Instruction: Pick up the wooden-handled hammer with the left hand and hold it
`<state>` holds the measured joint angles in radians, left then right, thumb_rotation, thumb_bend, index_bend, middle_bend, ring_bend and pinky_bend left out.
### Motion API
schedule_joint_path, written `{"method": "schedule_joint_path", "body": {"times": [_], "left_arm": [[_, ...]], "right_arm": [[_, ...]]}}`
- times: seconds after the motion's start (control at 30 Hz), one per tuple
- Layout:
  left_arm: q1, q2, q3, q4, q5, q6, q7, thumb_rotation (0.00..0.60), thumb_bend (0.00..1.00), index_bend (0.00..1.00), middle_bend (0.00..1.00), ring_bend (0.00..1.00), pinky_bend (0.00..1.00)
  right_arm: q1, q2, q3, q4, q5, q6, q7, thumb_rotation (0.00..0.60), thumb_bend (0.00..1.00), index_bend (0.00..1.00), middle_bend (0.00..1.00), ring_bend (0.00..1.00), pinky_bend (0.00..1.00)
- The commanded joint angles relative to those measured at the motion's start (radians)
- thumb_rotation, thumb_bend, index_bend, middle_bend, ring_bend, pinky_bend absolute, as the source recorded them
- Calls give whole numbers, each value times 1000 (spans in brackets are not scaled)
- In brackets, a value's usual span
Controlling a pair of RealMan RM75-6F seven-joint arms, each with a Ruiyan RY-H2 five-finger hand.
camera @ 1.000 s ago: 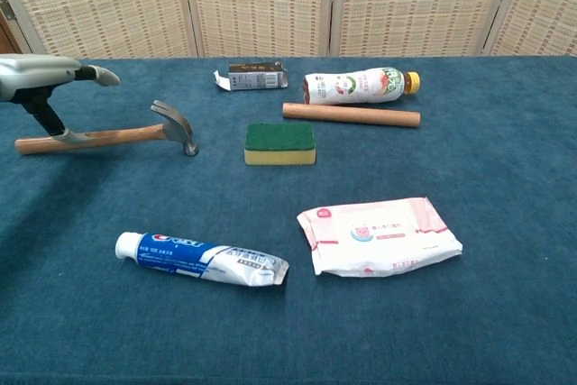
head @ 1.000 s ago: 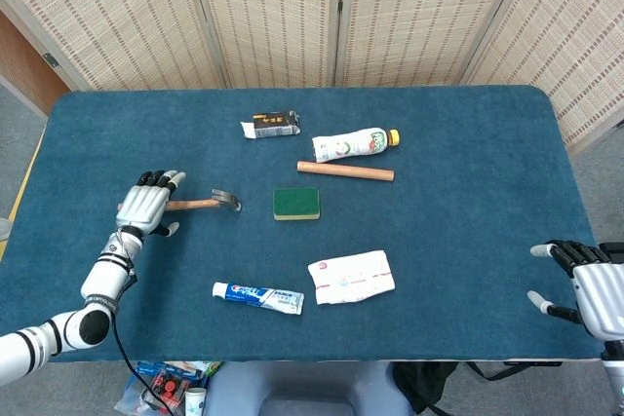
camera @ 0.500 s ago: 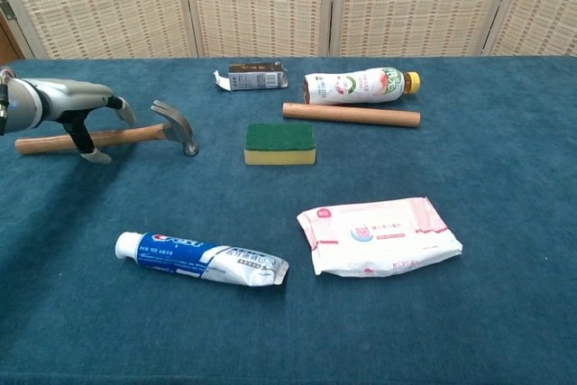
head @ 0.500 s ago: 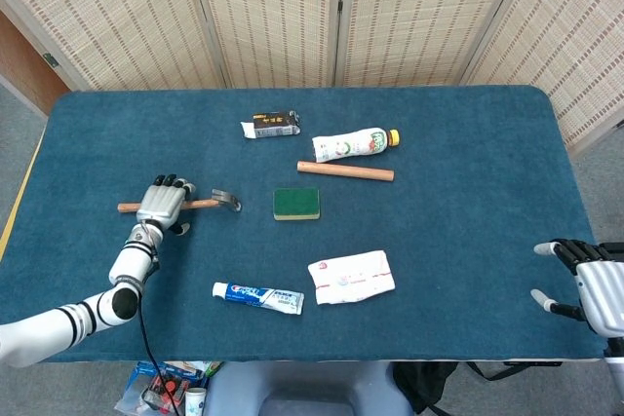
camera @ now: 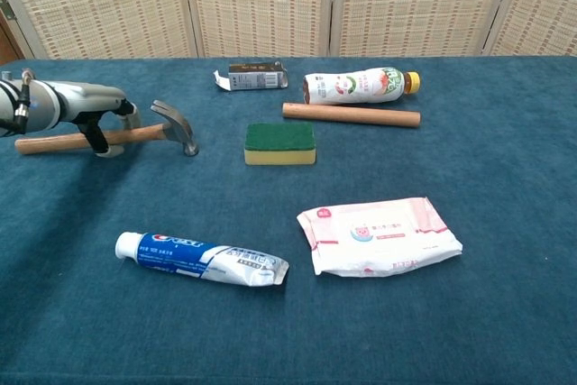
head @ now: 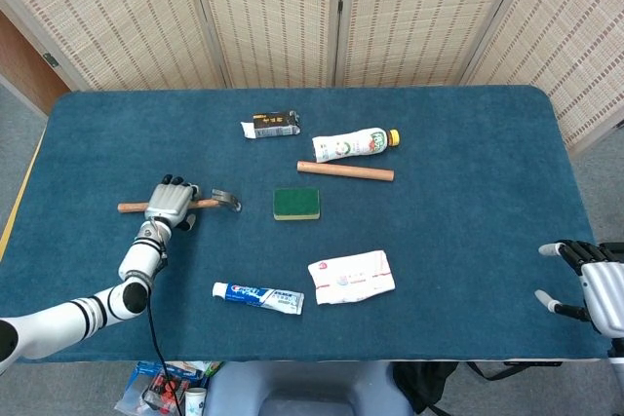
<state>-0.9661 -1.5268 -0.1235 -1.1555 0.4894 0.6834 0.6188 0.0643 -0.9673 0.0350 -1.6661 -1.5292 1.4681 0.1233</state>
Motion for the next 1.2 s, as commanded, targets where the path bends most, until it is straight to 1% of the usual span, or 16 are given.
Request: {"method": "schedule_joint_path", "body": {"times": [0.03, 0.2, 0.5, 0.73, 0.87, 1.0, 1.03, 1.1, 1.17, 1.2], "left_arm": [[-8, -3, 7, 5, -7, -3, 1, 600, 453, 280, 275, 116, 0], [-16, -5, 17, 8, -15, -4, -4, 600, 491, 292, 285, 122, 0], [-23, -22, 28, 32, -10, -9, -21, 600, 513, 343, 333, 155, 0], [-23, -37, 23, 56, 5, -13, -51, 600, 537, 436, 434, 235, 0], [-21, -36, 13, 61, 26, -17, -80, 600, 566, 516, 517, 333, 0], [-15, -22, -2, 47, 55, -28, -119, 600, 577, 572, 578, 418, 0], [-12, -13, -10, 36, 70, -37, -140, 600, 578, 585, 594, 447, 16], [-7, 4, -23, 18, 98, -55, -177, 600, 579, 608, 623, 486, 110], [3, 21, -41, 0, 143, -72, -230, 600, 579, 642, 666, 543, 299], [11, 28, -54, -7, 174, -77, -265, 600, 579, 651, 678, 563, 354]], "right_arm": [[-1, 1, 0, 0, -1, 2, 2, 600, 138, 339, 334, 271, 309], [-3, 2, 1, 0, 0, 3, 4, 600, 138, 339, 334, 271, 309], [-8, 4, 0, 0, 0, 9, 9, 600, 137, 339, 334, 271, 309], [-10, 4, 1, 0, 3, 9, 9, 600, 137, 339, 334, 271, 309], [-10, 5, 2, -1, 5, 7, 9, 600, 138, 339, 334, 271, 309], [-12, 5, 3, -1, 7, 9, 9, 600, 137, 339, 334, 271, 309], [-12, 5, 3, -1, 8, 9, 9, 600, 137, 339, 334, 271, 309], [-13, 4, 3, -2, 9, 9, 9, 600, 137, 339, 334, 271, 309], [-14, 5, 3, -3, 8, 10, 8, 600, 138, 339, 334, 271, 309], [-14, 5, 3, -4, 8, 11, 8, 600, 138, 339, 334, 271, 309]]}}
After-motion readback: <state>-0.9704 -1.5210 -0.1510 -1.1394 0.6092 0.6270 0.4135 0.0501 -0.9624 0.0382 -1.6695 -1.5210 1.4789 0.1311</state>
